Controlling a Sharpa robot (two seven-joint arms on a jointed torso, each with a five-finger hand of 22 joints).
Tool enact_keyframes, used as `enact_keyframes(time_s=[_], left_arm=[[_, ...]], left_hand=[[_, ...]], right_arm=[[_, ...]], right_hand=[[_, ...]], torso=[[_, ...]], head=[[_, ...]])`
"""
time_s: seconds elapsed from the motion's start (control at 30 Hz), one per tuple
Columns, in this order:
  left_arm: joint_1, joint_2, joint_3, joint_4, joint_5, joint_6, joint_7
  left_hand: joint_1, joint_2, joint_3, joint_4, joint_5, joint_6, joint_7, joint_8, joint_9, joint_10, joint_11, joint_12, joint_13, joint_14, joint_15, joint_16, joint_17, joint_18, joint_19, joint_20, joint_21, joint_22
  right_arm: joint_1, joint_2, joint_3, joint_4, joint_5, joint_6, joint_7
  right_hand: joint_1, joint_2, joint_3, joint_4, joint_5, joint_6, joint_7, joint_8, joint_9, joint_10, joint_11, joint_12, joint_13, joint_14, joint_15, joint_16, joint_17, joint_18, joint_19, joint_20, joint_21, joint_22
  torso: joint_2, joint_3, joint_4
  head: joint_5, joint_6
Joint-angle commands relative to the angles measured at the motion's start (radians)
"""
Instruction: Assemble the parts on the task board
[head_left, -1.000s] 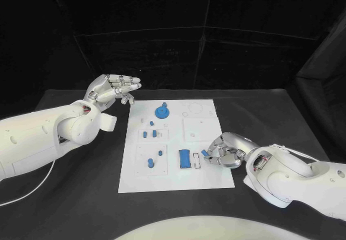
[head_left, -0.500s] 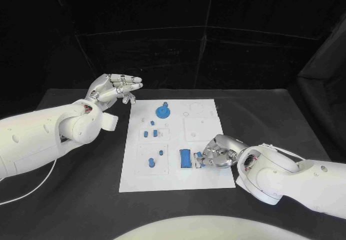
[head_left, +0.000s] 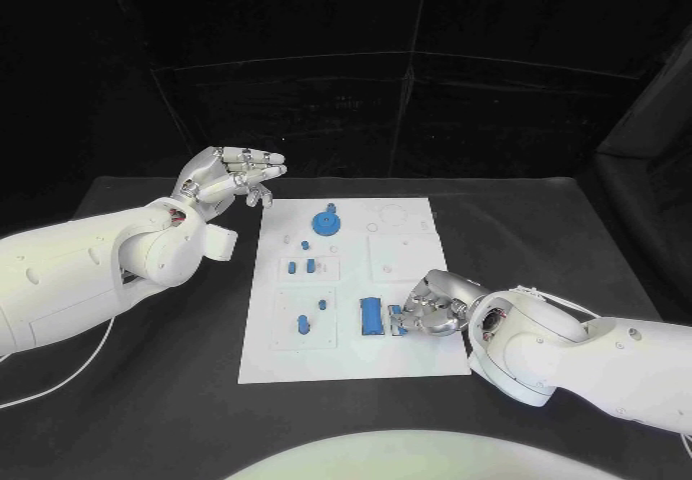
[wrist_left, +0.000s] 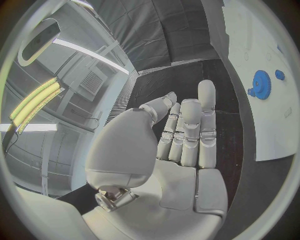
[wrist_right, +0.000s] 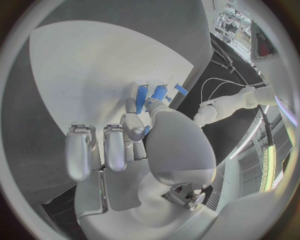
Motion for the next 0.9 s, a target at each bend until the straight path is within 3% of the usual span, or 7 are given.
enact_keyframes(time_s=[0.03,0.23,0.4,0.5,0.7,0.87,0.9], left_arm=[[0.001,0.001,0.001,0.001,0.004,0.008,0.007],[0.001,0.001,0.001,0.001,0.004,0.009,0.006],[0.001,0.000,0.001,0.002,0.004,0.008,0.006],[0.001,0.000,0.001,0.002,0.004,0.009,0.005],[0.001,0.000,0.001,0.002,0.004,0.009,0.005],[0.001,0.000,0.001,0.001,0.004,0.010,0.005],[0.001,0.000,0.001,0.001,0.004,0.010,0.005]], left_hand=[[-0.005,0.009,-0.005,0.000,0.001,0.001,0.003,0.004,0.000,-0.006,0.002,0.005,0.000,-0.003,0.000,-0.002,-0.001,0.007,-0.003,0.000,-0.006,-0.002],[-0.005,0.009,-0.005,0.000,0.001,0.001,0.003,0.004,0.000,-0.006,0.002,0.005,0.000,-0.003,0.000,-0.002,-0.001,0.007,-0.003,0.000,-0.006,-0.002],[-0.005,0.009,-0.005,0.000,0.001,0.001,0.003,0.004,0.000,-0.006,0.002,0.005,0.000,-0.003,0.000,-0.002,-0.001,0.007,-0.003,0.000,-0.006,-0.002],[-0.005,0.009,-0.005,0.000,0.001,0.001,0.003,0.004,0.000,-0.006,0.002,0.005,0.000,-0.003,0.000,-0.002,-0.001,0.007,-0.003,0.000,-0.006,-0.002],[-0.005,0.009,-0.005,0.000,0.001,0.001,0.003,0.004,0.000,-0.006,0.002,0.005,0.000,-0.003,0.000,-0.002,-0.001,0.007,-0.003,0.000,-0.006,-0.002],[-0.005,0.009,-0.005,0.000,0.001,0.001,0.003,0.004,0.000,-0.006,0.002,0.005,0.000,-0.003,0.000,-0.002,-0.001,0.007,-0.003,0.000,-0.006,-0.002],[-0.005,0.009,-0.005,0.000,0.001,0.001,0.003,0.004,0.000,-0.006,0.002,0.005,0.000,-0.003,0.000,-0.002,-0.001,0.007,-0.003,0.000,-0.006,-0.002]], right_arm=[[0.001,0.002,0.000,-0.003,-0.015,0.015,-0.017],[0.001,0.006,0.000,-0.011,-0.031,0.009,-0.023],[0.001,0.009,0.000,-0.014,-0.041,0.004,-0.024],[0.001,0.010,0.000,-0.015,-0.044,0.001,-0.021],[0.001,0.010,0.000,-0.013,-0.045,0.001,-0.015],[0.001,0.006,0.000,-0.005,-0.045,0.003,-0.006],[0.001,0.004,0.000,-0.001,-0.045,0.005,0.000]], right_hand=[[-0.010,-0.001,-0.003,0.002,0.005,0.005,0.000,0.006,0.001,0.005,-0.001,0.004,0.001,0.058,-0.005,0.007,0.000,-0.006,0.040,-0.007,0.003,0.190],[-0.047,-0.013,-0.043,0.024,-0.025,0.006,0.002,0.006,0.002,0.005,0.001,-0.001,-0.001,0.057,-0.005,0.004,-0.004,-0.005,0.038,-0.009,0.001,0.188],[-0.100,-0.012,-0.116,0.043,-0.240,0.003,0.004,0.001,0.000,0.003,0.003,-0.009,-0.004,0.055,-0.003,-0.001,-0.010,-0.004,0.035,-0.007,-0.003,0.185],[-0.115,-0.005,-0.159,0.044,-0.304,0.000,0.005,-0.001,-0.001,0.002,0.004,-0.011,-0.004,0.055,-0.002,-0.003,-0.013,-0.003,0.034,-0.006,-0.005,0.183],[-0.129,0.000,-0.199,0.045,-0.335,0.000,0.005,-0.002,-0.001,0.001,0.005,-0.012,-0.003,0.055,-0.002,-0.004,-0.014,-0.003,0.033,-0.005,-0.006,0.183],[-0.129,0.005,-0.203,0.046,-0.334,0.000,0.005,-0.002,-0.001,0.002,0.005,-0.009,-0.001,0.055,-0.002,-0.003,-0.013,-0.003,0.034,-0.005,-0.005,0.184],[-0.130,0.017,-0.209,0.046,-0.327,0.003,0.004,-0.001,0.000,0.003,0.004,-0.006,0.001,0.056,-0.002,-0.002,-0.009,-0.004,0.036,-0.006,-0.003,0.185]], torso=[[-0.001,-0.0003,0.0008],[0.000,-0.0004,-0.0002],[0.000,-0.0004,0.0003],[-0.001,-0.0001,0.0001],[-0.001,0.0000,-0.0006],[-0.001,0.0004,-0.0011],[-0.001,0.0007,-0.0015]], head=[[0.002,-0.001],[0.003,-0.001],[0.003,-0.001],[0.004,-0.002],[0.003,-0.003],[0.002,-0.002],[0.002,-0.002]])
